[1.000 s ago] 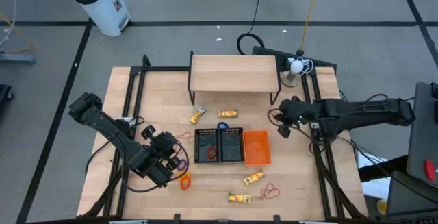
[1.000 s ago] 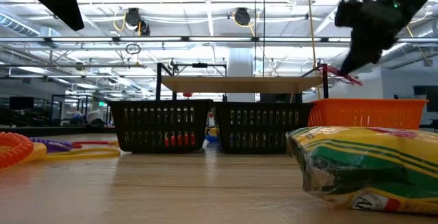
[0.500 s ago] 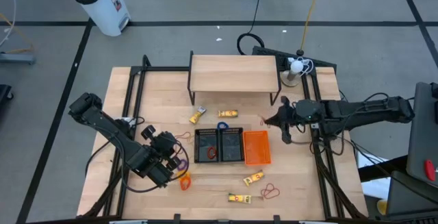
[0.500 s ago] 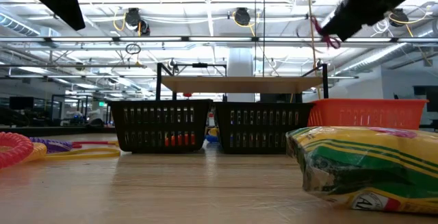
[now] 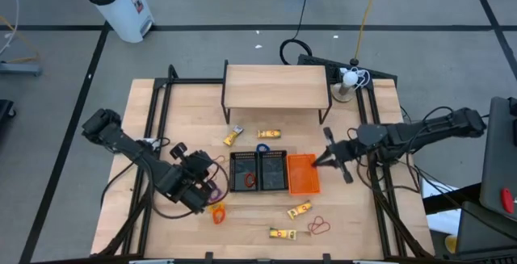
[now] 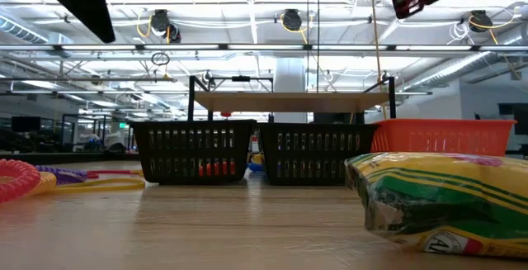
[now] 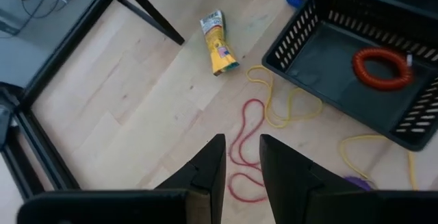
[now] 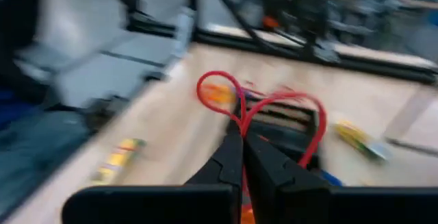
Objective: Pick & Place Office Desk Supplies
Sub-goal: Put the rubber band into the orange basket
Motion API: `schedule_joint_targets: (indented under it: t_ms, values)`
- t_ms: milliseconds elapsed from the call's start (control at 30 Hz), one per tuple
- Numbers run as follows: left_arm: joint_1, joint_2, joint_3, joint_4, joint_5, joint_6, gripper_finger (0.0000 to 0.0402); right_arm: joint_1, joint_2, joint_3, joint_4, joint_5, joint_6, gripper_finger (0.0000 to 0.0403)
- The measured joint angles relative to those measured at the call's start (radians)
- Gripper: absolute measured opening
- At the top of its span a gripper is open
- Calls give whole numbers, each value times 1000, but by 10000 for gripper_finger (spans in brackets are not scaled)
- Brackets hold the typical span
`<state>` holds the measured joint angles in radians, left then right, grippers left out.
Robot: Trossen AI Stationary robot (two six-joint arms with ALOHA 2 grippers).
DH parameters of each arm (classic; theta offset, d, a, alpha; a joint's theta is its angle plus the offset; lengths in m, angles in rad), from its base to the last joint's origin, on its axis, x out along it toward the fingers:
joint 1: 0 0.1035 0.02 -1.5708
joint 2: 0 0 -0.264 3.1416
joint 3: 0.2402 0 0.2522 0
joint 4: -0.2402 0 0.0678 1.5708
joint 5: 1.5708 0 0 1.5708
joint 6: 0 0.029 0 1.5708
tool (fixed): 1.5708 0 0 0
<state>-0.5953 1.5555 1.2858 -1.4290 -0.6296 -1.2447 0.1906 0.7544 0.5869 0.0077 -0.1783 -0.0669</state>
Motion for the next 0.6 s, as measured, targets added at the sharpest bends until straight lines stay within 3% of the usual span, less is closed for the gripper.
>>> schedule_joint_targets:
  t_ms: [300,600]
  values:
    - [99,0,0,136,-8,298,93,5,26,-66,26,37,218,0]
    - [194,0,0,368,-1,648,93,4,152,-76,18,74,328,0]
